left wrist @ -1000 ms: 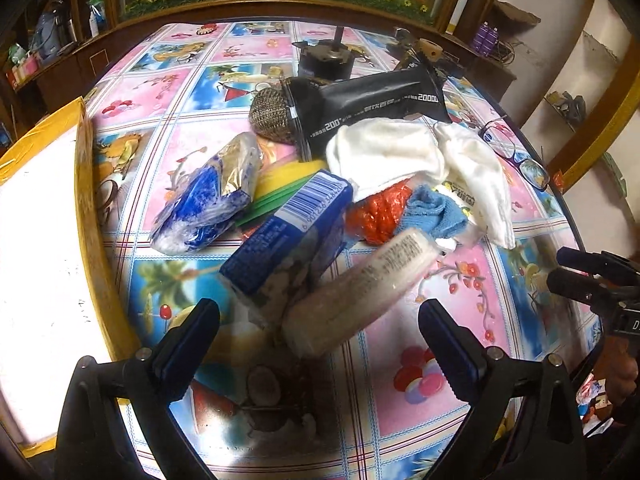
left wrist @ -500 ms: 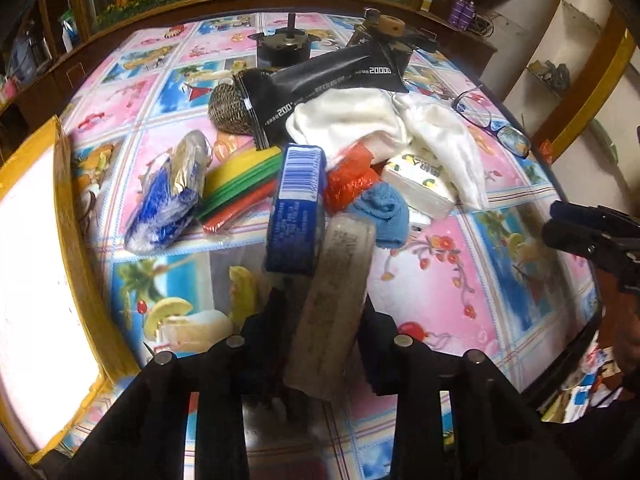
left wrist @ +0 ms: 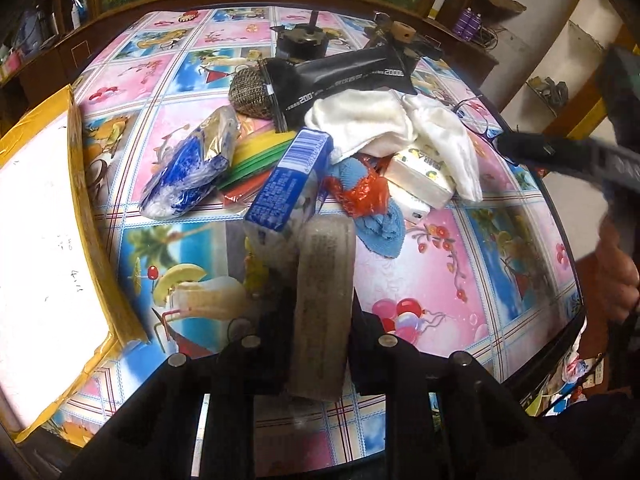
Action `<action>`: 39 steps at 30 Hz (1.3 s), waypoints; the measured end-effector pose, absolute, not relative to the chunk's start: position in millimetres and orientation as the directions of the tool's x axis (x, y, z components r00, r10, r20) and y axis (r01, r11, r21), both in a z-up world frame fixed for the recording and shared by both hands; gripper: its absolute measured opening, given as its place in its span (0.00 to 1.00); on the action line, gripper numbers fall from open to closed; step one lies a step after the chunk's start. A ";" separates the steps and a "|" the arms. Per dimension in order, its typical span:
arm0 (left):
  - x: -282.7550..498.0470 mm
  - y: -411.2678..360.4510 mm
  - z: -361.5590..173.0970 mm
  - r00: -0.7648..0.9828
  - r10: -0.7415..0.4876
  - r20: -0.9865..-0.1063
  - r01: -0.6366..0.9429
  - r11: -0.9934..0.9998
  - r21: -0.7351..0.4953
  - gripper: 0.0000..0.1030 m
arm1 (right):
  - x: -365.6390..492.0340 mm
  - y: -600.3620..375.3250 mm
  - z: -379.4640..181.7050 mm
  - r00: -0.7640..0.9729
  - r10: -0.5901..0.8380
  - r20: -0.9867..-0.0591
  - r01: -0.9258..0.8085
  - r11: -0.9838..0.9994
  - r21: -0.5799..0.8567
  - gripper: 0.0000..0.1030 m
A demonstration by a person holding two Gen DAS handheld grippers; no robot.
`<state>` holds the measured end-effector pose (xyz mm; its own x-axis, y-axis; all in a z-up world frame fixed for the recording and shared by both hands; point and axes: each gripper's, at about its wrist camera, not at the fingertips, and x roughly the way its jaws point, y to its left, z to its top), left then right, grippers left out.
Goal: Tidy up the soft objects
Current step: 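Grasp the beige wrapped roll from the pile with the left gripper, then grasp the white towel with the right gripper while the left holds the roll, then carry roll and towel into the yellow tray and open both grippers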
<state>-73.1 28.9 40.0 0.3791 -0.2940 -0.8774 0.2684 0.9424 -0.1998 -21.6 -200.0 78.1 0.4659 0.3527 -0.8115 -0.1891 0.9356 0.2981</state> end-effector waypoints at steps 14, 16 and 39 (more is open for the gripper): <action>-85.5 52.7 52.5 0.421 -0.285 -0.861 0.225 0.953 -0.205 0.21 | 8.7 -184.6 57.7 0.375 0.400 -0.836 -0.170 0.916 0.363 0.11; -85.9 56.0 55.7 0.429 -0.291 -0.855 0.221 0.952 -0.213 0.21 | -1.2 -186.2 66.7 0.395 0.405 -0.824 -0.175 0.914 0.366 0.11; -87.1 99.5 105.4 0.552 -0.278 -0.786 0.159 0.961 -0.228 0.21 | -60.8 -143.6 101.3 0.395 0.429 -0.812 -0.329 0.892 0.310 0.11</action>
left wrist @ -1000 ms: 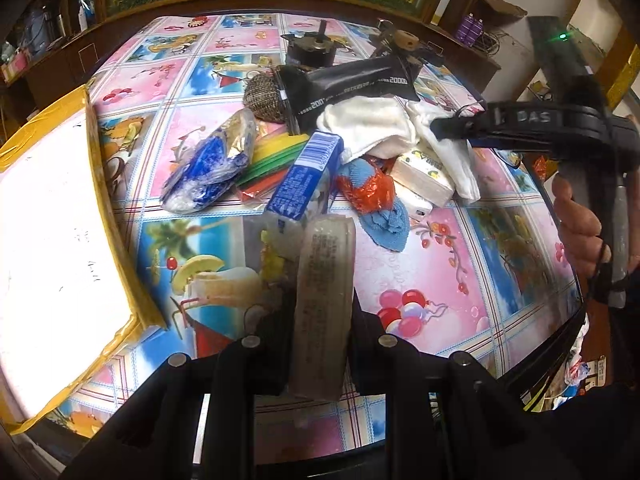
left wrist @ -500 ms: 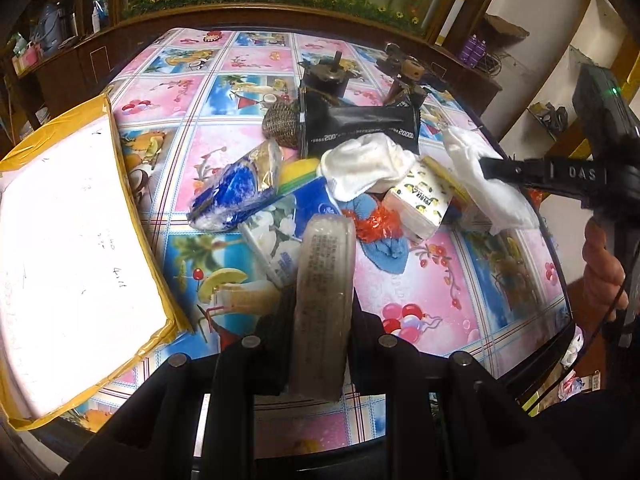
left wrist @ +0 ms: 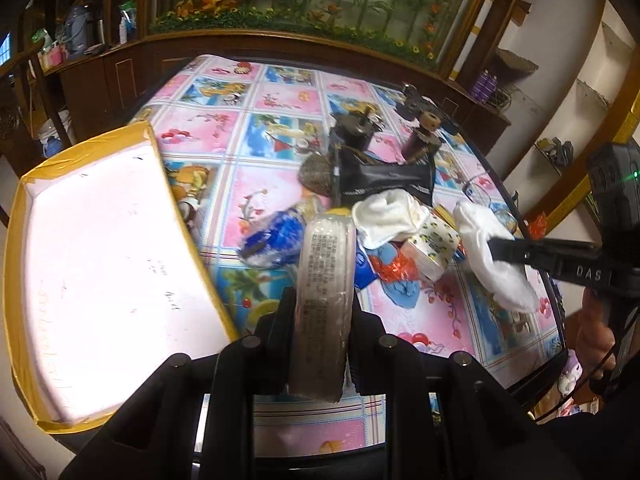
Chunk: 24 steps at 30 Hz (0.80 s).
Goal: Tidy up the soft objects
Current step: 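Carry roll and towel into the yellow tray and open both grippers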
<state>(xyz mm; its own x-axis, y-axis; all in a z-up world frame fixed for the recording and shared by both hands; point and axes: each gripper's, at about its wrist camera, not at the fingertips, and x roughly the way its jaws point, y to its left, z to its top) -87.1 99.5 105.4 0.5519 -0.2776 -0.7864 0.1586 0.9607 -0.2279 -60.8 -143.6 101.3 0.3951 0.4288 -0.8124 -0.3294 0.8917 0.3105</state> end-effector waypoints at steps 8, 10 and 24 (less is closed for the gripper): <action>-92.4 143.2 113.5 0.589 -0.224 -0.776 0.076 0.972 -0.222 0.21 | -58.9 -95.9 110.3 0.359 0.466 -0.809 -0.423 0.854 0.304 0.11; -92.8 156.0 114.7 0.595 -0.206 -0.777 0.049 0.974 -0.221 0.21 | -57.7 -81.4 114.2 0.353 0.476 -0.805 -0.447 0.842 0.302 0.11; -63.5 268.1 106.6 0.560 -0.017 -0.828 -0.164 0.978 -0.131 0.21 | -10.6 82.8 127.8 0.272 0.525 -0.807 -0.597 0.750 0.286 0.11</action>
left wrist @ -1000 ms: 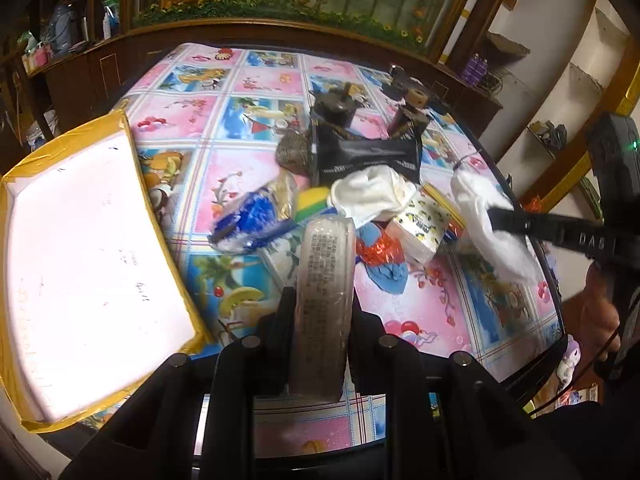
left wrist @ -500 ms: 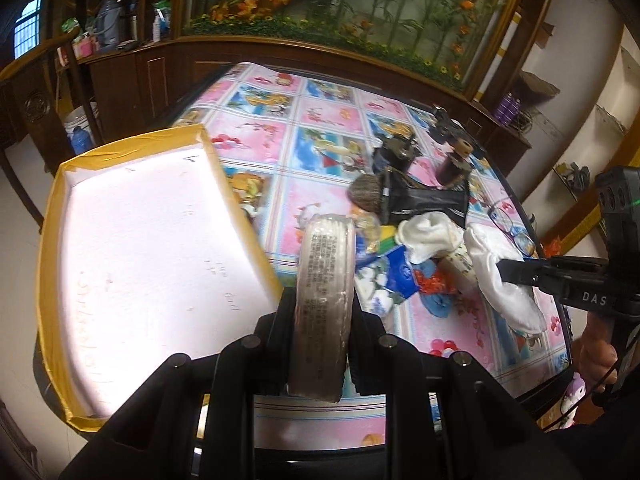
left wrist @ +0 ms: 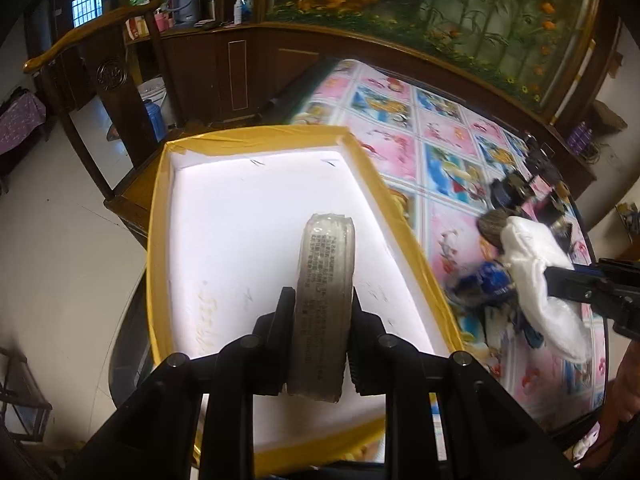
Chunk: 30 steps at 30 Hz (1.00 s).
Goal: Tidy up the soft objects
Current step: 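Carry roll and towel into the yellow tray and open both grippers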
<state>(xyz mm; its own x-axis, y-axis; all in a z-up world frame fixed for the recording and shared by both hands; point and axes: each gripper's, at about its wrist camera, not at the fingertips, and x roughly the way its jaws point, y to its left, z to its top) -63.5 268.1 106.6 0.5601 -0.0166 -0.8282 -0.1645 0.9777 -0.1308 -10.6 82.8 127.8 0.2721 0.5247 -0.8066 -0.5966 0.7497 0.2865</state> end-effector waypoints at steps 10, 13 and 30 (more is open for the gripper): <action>10.7 325.8 83.1 0.514 -0.005 -0.858 -0.222 0.965 -0.138 0.21 | 81.3 199.0 86.2 0.259 0.463 -0.848 -0.559 0.787 0.260 0.11; 28.6 336.8 76.3 0.510 0.000 -0.860 -0.239 0.960 -0.142 0.21 | 107.3 218.6 71.3 0.249 0.443 -0.861 -0.537 0.803 0.258 0.11; 45.4 351.4 76.8 0.561 -0.062 -0.825 -0.208 0.955 -0.213 0.52 | 130.1 231.4 61.4 0.236 0.416 -0.878 -0.523 0.816 0.246 0.42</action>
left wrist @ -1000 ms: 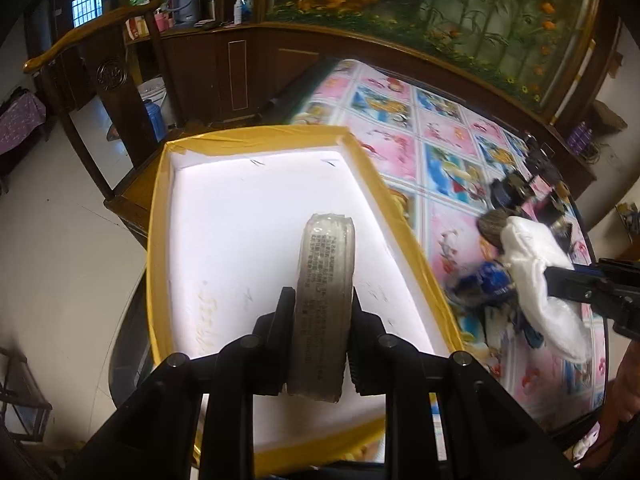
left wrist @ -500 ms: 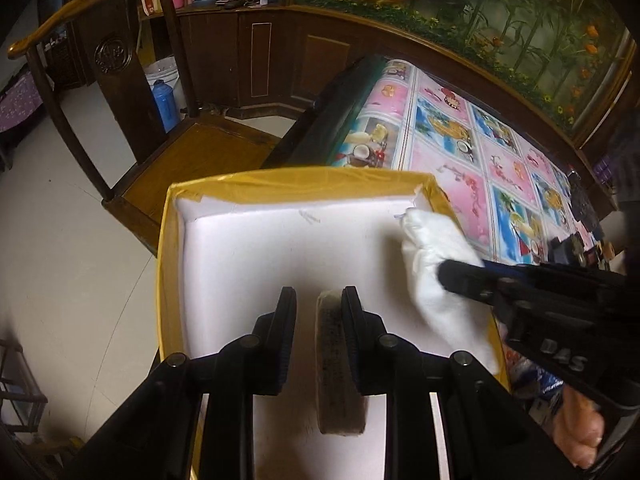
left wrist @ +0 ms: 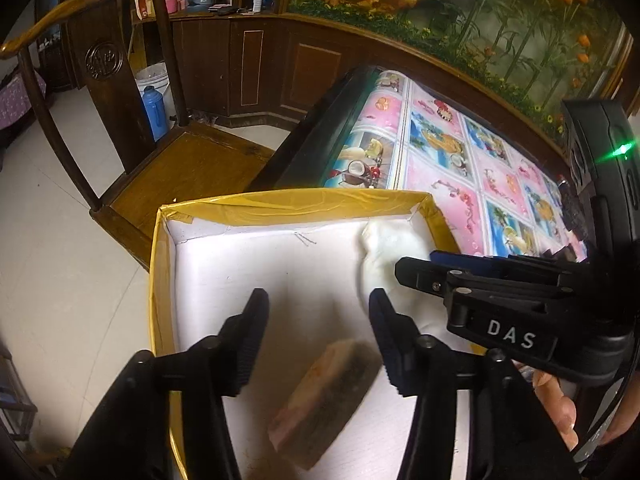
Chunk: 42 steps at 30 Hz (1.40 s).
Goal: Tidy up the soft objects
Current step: 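Move both grippers back over the pile of soft items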
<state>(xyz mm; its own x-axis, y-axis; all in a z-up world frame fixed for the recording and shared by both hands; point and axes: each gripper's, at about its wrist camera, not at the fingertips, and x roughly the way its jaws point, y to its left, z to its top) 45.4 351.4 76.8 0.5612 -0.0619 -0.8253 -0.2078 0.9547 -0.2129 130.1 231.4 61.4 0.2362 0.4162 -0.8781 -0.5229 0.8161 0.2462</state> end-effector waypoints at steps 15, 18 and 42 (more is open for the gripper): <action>-7.7 302.2 124.1 0.656 -0.173 -0.735 -0.066 0.957 -0.284 0.59 | 8.3 66.0 153.2 0.322 0.536 -0.781 -0.463 0.808 0.364 0.47; -24.4 271.6 133.2 0.662 -0.237 -0.711 0.024 0.955 -0.296 0.59 | -33.3 -1.3 149.8 0.363 0.480 -0.798 -0.341 0.866 0.366 0.49; 26.7 83.8 80.9 0.480 -0.110 -0.871 0.031 0.994 -0.109 0.59 | -98.6 -284.5 93.7 0.377 0.519 -0.767 -0.113 0.848 0.518 0.45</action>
<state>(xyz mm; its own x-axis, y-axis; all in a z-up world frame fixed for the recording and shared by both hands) 26.7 83.8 80.9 0.4796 -0.1104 -0.8705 0.0314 0.9936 -0.1087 -98.6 -284.5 93.7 0.3774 0.5191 -0.7669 -0.1125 0.8477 0.5184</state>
